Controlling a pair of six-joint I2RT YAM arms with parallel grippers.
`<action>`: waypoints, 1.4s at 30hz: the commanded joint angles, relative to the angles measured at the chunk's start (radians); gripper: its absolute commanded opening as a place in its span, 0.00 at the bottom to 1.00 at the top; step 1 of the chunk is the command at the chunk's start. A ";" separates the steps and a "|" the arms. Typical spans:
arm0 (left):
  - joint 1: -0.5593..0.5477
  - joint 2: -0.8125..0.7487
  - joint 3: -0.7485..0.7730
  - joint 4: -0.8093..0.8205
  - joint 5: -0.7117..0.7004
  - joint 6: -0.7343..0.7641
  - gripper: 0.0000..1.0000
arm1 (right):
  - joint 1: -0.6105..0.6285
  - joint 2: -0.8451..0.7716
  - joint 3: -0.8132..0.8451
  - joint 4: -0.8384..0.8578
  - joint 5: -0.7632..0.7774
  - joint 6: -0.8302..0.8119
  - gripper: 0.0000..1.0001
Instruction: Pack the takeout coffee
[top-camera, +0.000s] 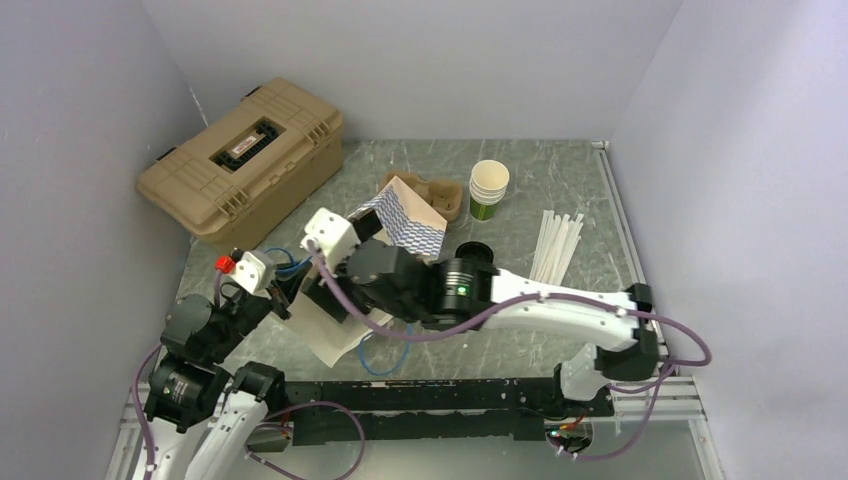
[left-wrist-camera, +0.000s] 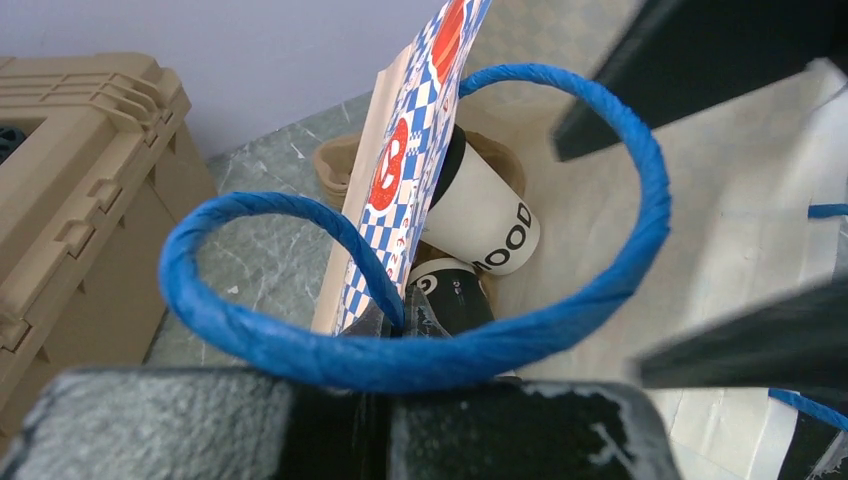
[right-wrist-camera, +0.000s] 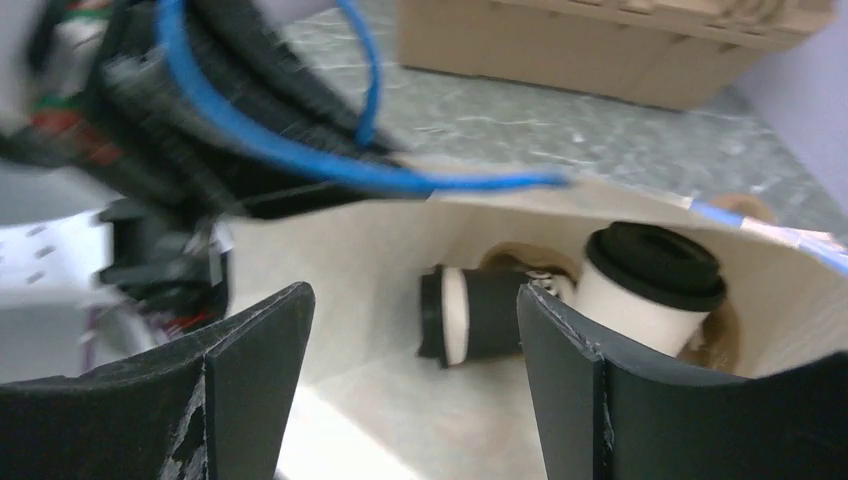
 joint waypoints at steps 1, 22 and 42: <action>-0.003 -0.015 0.023 0.044 0.000 0.006 0.00 | -0.014 0.140 0.164 -0.133 0.281 -0.022 0.80; -0.050 -0.046 0.020 0.014 -0.026 0.007 0.00 | -0.231 0.254 0.076 -0.060 0.148 0.083 0.99; -0.052 -0.031 0.017 0.016 -0.030 0.011 0.00 | -0.257 0.239 -0.039 0.208 -0.159 0.077 0.99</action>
